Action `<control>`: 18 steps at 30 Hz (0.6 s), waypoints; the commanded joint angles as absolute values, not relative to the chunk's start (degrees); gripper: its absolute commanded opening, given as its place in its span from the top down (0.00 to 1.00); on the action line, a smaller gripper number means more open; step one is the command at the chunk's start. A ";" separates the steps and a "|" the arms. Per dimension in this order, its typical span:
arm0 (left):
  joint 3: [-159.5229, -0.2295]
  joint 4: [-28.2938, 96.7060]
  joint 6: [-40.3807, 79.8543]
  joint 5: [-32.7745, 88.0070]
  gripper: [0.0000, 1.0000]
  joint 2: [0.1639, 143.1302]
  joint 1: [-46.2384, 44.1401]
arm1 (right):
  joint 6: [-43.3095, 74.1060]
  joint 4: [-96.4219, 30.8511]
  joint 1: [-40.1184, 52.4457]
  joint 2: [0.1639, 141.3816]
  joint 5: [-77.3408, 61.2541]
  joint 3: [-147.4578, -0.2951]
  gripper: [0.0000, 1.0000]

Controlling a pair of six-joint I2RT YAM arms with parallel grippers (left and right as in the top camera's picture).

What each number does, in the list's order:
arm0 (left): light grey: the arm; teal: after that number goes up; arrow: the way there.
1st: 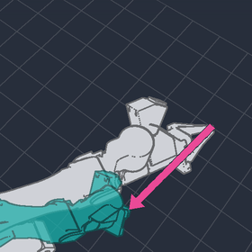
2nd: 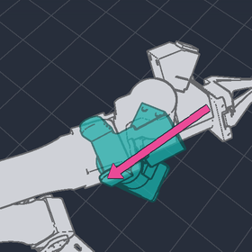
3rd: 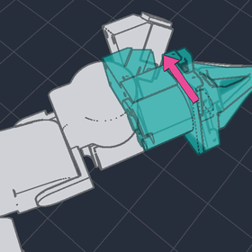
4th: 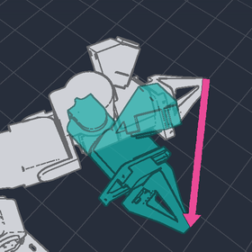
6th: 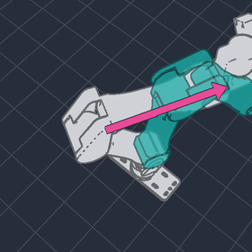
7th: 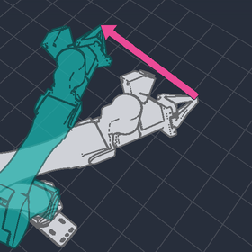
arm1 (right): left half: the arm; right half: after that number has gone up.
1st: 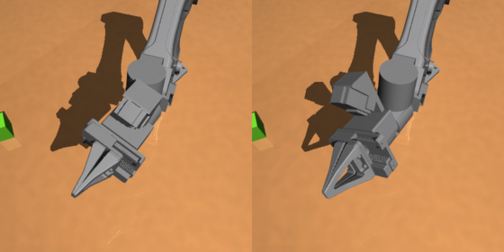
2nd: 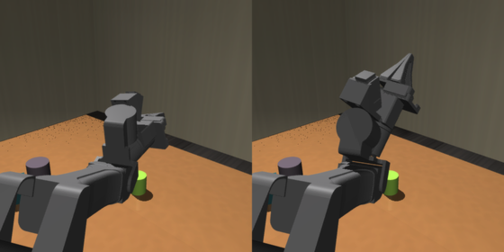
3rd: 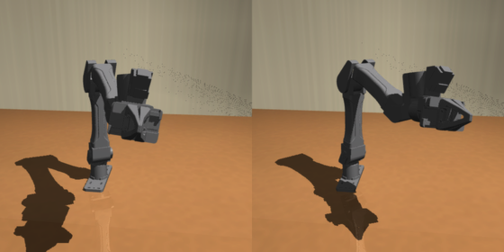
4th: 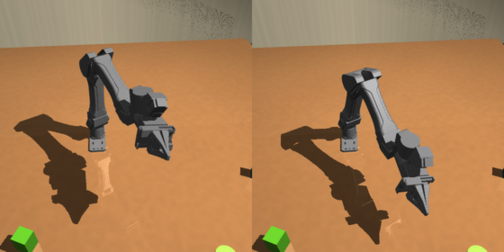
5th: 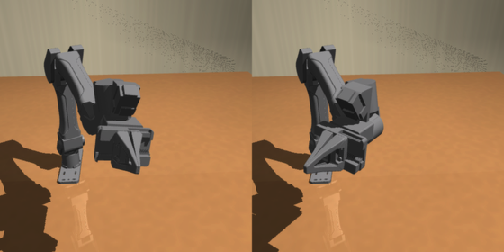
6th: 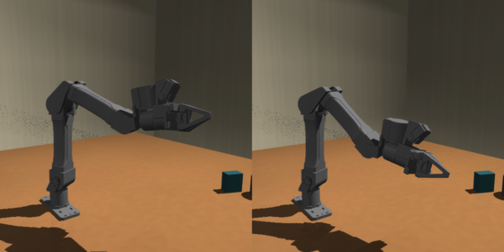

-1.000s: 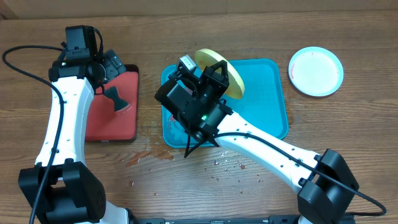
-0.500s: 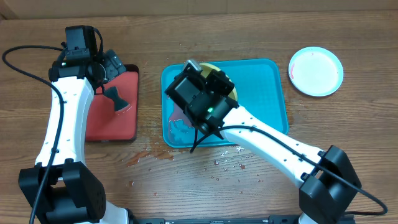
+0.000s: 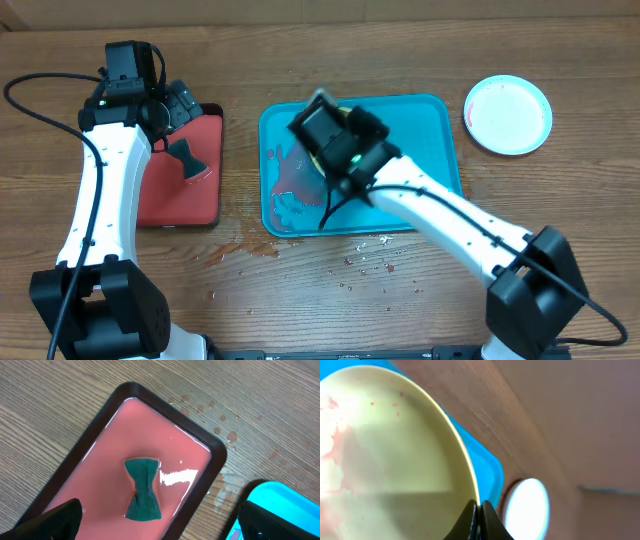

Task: Clean dirty plates on tray and stack at the side
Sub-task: 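Lift the yellow plate with the right gripper and stack it on the plates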

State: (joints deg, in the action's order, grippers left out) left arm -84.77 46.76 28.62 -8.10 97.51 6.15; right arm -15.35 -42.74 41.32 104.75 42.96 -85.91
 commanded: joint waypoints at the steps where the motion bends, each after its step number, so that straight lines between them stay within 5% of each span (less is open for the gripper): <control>1: -85.23 46.72 28.71 -7.86 0.00 98.08 6.35 | -0.49 -41.65 32.88 103.48 37.91 -87.05 0.96; 12: -85.23 46.72 28.71 -7.86 0.00 98.08 6.37 | 15.33 -39.68 -5.56 103.63 -3.95 -86.41 0.96; 18: -85.25 46.72 28.71 -7.86 0.00 98.08 6.37 | 15.29 -38.48 -20.27 104.27 -9.69 -84.29 0.96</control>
State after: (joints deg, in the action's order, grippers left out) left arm -84.77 46.76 28.62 -8.10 97.51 6.15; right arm 13.41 -39.11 -16.05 104.75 -2.24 -85.62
